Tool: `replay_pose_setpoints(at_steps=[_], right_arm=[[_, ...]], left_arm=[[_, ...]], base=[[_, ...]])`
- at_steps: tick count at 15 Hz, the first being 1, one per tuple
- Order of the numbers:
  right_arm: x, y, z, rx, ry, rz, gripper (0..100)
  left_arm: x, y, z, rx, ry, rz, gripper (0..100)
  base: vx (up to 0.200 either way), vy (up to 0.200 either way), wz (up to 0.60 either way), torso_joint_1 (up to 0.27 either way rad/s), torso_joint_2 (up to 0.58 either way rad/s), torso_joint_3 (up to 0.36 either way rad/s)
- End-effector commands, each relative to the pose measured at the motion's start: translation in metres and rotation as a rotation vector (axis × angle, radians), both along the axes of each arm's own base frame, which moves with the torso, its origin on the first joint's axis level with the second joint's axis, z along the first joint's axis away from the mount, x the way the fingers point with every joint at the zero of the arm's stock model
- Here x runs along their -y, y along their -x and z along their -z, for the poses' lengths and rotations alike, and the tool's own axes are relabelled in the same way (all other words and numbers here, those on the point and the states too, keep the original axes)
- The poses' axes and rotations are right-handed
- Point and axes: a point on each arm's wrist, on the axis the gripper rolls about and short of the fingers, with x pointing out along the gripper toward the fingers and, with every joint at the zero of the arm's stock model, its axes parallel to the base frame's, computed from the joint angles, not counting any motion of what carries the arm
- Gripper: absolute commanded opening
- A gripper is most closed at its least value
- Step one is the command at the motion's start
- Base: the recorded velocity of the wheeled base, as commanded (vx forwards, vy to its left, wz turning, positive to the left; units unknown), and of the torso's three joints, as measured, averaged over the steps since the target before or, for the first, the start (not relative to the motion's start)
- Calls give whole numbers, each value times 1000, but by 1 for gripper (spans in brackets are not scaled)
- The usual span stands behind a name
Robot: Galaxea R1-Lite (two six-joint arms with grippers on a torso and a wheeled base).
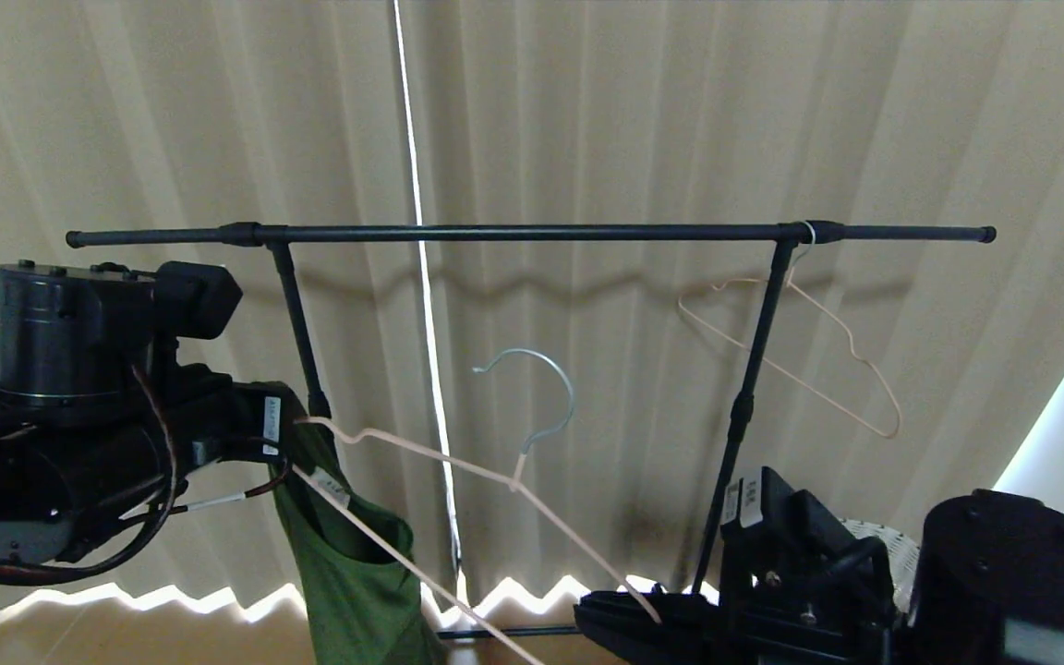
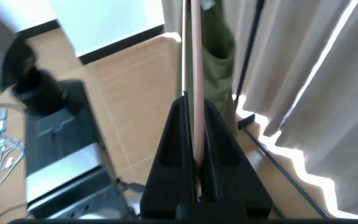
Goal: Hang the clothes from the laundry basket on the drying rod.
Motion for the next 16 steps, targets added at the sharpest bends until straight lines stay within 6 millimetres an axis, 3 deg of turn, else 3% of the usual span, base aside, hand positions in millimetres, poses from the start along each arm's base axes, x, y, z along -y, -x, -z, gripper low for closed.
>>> replay_pose_setpoints(at_steps=[1,7,13,16], right_arm=[[-7,-12,7,-25,13,32,0],[-17,-28,7,-71,-20,88,0],[-33,-43,14,-78,-14,99,0],[-35,-51,16,-78,-15,114,0]], left_arm=[[-1,3,-3,12,5,0,0],[7,7,-4,23,-10,-1,0],[16,28,-18,82,6,48,0],[24,37,-13,71,3,102,0]], base=[[0,0,0,0,0,0],[0,0,0,0,0,0],[0,0,0,0,0,0],[0,0,0,0,0,0]])
